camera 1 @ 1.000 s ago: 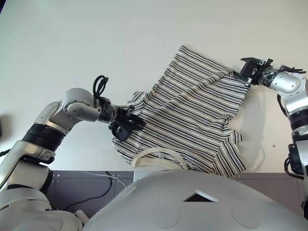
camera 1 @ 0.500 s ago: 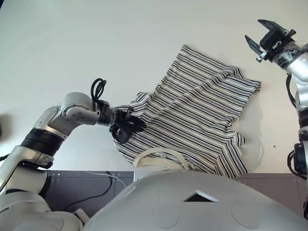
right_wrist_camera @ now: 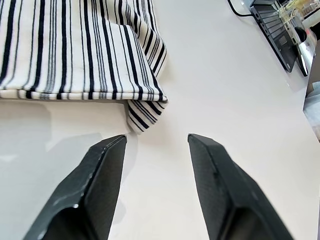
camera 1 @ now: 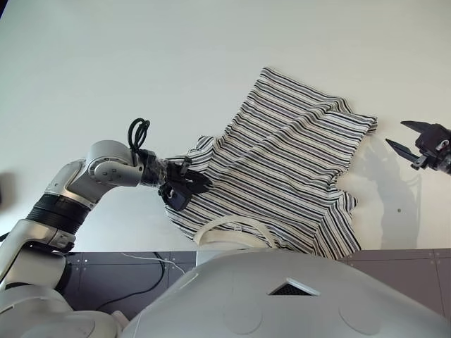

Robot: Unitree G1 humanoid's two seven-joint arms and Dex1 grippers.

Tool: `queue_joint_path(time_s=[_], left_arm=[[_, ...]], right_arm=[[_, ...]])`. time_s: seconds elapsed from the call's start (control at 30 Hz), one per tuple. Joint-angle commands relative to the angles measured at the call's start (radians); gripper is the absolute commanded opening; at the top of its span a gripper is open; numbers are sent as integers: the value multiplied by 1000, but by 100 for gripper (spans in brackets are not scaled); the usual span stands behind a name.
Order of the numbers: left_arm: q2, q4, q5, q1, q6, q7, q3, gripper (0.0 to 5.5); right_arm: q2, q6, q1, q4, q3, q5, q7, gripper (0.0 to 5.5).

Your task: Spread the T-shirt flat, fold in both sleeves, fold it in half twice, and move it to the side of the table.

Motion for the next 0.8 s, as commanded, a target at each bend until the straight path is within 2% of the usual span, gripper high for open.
queue_joint_path(time_s=[0.03,0.4,0.57,0.7,0.8], left_arm=[[9,55,94,9,20,-36,-39,98],[10,105,84,-48,-21,-56,-69,98],[-9,111,69,-67,-7,-48,-77,98],[-23,102,46,-63,27,-32,-63,98],[-19,52,-4,-26,90,-38,-48,98]], right_arm=[[72,-34,-111,141,68,-63,-10,226],[193,-68,-350,438,82,-69,-46,226],[244,-102,-494,569,83,-113,-158,226],[203,-120,-485,554,55,-147,-263,226],[141,-123,-429,457,46,-191,-303,226]])
